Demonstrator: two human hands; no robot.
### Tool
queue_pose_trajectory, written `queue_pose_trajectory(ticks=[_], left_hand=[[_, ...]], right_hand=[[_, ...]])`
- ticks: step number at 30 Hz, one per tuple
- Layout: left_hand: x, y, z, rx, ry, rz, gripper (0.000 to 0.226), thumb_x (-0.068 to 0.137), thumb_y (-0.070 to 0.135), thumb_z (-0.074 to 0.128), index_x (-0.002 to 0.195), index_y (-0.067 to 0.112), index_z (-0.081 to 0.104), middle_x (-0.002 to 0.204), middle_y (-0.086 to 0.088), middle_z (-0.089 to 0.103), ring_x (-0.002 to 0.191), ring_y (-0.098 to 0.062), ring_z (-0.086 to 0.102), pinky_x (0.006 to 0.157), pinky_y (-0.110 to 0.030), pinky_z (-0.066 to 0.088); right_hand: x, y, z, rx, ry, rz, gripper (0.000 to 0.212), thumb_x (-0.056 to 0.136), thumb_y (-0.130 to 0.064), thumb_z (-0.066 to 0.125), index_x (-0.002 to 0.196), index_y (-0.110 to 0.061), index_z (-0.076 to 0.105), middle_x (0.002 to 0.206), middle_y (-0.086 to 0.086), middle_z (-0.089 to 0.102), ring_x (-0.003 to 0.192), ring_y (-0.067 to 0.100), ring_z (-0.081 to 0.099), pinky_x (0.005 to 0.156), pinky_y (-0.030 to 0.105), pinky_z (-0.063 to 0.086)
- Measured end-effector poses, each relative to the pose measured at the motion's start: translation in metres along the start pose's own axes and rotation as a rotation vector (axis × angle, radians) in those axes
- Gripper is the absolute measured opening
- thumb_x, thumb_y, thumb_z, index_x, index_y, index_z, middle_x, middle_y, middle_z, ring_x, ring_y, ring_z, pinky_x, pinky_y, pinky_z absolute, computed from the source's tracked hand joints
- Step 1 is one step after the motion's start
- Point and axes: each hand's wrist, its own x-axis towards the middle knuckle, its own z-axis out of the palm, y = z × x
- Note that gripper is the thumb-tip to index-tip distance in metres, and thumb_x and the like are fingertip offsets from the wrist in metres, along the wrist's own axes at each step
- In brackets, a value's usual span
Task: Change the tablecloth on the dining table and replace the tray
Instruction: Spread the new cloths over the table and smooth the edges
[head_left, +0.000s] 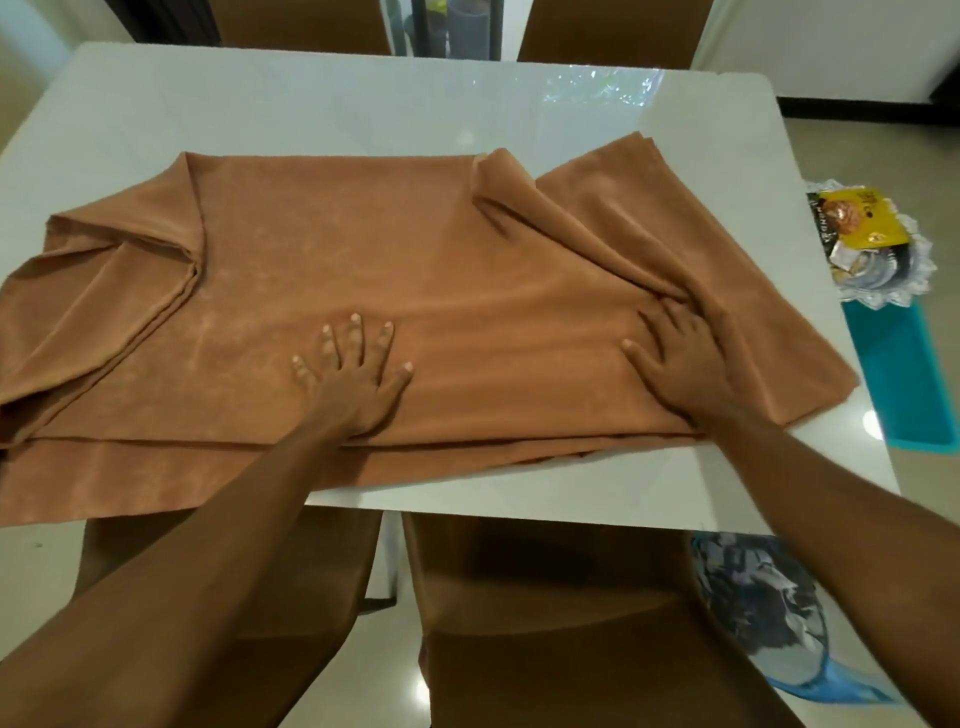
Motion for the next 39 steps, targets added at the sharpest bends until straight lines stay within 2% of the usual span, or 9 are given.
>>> queue_pose_trajectory(ticks=[5,8,13,20,27,30,33,36,39], left_hand=[[-0.002,0.012,-0.002,-0.017,0.017,-0.040,0.068,0.092,0.075,0.011,0.153,0.049,-0.006,0.165,0.005,-0.018,0.151,-0.032,-0.019,0.112,-0.070,-0.009],[-0.002,0.011,0.001,-0.034,0.035,-0.046,0.068,0.092,0.075,0.010,0.153,0.049,-0.005,0.166,0.005,-0.016,0.151,-0.032,-0.017,0.112,-0.071,-0.008],[-0.015,0.016,0.014,-0.051,0.119,-0.075,0.074,0.090,0.078,0.010,0.155,0.045,-0.001,0.167,0.002,-0.010,0.152,-0.033,-0.012,0.111,-0.073,-0.007],[-0.023,0.049,0.028,-0.204,0.271,-0.314,0.077,0.091,0.076,0.018,0.157,0.037,0.011,0.167,-0.003,0.002,0.152,-0.033,-0.003,0.109,-0.072,-0.009],[0.001,0.117,-0.003,-0.728,0.034,-0.661,0.092,0.086,0.078,0.034,0.159,0.033,0.000,0.165,0.000,-0.017,0.150,-0.028,-0.021,0.111,-0.066,-0.015],[0.025,0.101,-0.024,-1.395,-0.112,-0.652,0.110,0.061,0.089,0.054,0.155,0.044,0.016,0.166,0.003,0.011,0.151,-0.031,0.016,0.116,-0.064,0.018],[0.011,0.054,-0.040,-1.847,-0.156,-0.521,0.083,0.069,0.065,0.067,0.140,0.027,0.048,0.134,-0.001,0.060,0.109,-0.020,0.064,0.076,-0.037,0.057],[-0.016,-0.003,-0.035,-1.429,0.244,-0.477,0.046,0.077,0.050,0.065,0.114,0.025,0.061,0.108,-0.002,0.069,0.087,-0.017,0.064,0.073,-0.039,0.058],[-0.036,-0.059,-0.020,-0.790,0.447,-0.091,0.031,0.089,0.043,0.061,0.116,0.027,0.061,0.113,0.007,0.066,0.104,-0.015,0.061,0.092,-0.038,0.051]], right_hand=[[0.015,-0.019,-0.007,0.043,0.000,0.198,0.061,0.097,-0.050,0.031,0.140,-0.012,0.050,0.148,0.019,0.049,0.136,0.039,0.043,0.118,0.056,0.026],[0.004,-0.092,0.002,0.140,0.027,0.315,0.051,0.095,-0.051,0.045,0.134,-0.020,0.057,0.144,0.012,0.052,0.133,0.037,0.046,0.116,0.059,0.026],[-0.029,-0.157,0.047,0.111,-0.085,0.268,0.077,0.088,-0.081,0.035,0.153,-0.040,0.033,0.169,0.007,0.011,0.155,0.037,0.003,0.119,0.063,-0.007],[0.037,-0.147,0.044,-0.012,-0.141,0.073,0.079,0.086,-0.082,0.035,0.155,-0.045,0.027,0.170,0.009,0.011,0.155,0.040,0.002,0.121,0.063,-0.004],[0.172,-0.213,0.028,-0.098,-0.434,-0.093,0.076,0.093,-0.075,0.023,0.160,-0.044,0.007,0.170,0.007,-0.006,0.155,0.040,-0.009,0.120,0.060,-0.012],[0.185,-0.274,0.034,-0.185,-0.487,-0.270,0.076,0.093,-0.072,0.021,0.160,-0.039,0.011,0.170,0.008,0.000,0.155,0.040,-0.002,0.121,0.061,-0.006],[0.166,-0.313,0.032,-0.230,-0.487,-0.547,0.062,0.103,-0.053,0.026,0.160,-0.028,0.024,0.169,0.010,0.013,0.154,0.037,0.009,0.123,0.052,0.001],[0.127,-0.329,0.030,-0.148,-0.451,-0.591,0.052,0.105,-0.045,0.035,0.154,-0.029,0.035,0.166,0.005,0.023,0.152,0.037,0.018,0.119,0.050,0.011],[0.074,-0.325,0.031,-0.024,-0.254,-0.551,0.050,0.101,-0.039,0.049,0.149,-0.025,0.044,0.159,0.003,0.037,0.148,0.032,0.028,0.114,0.042,0.009]])
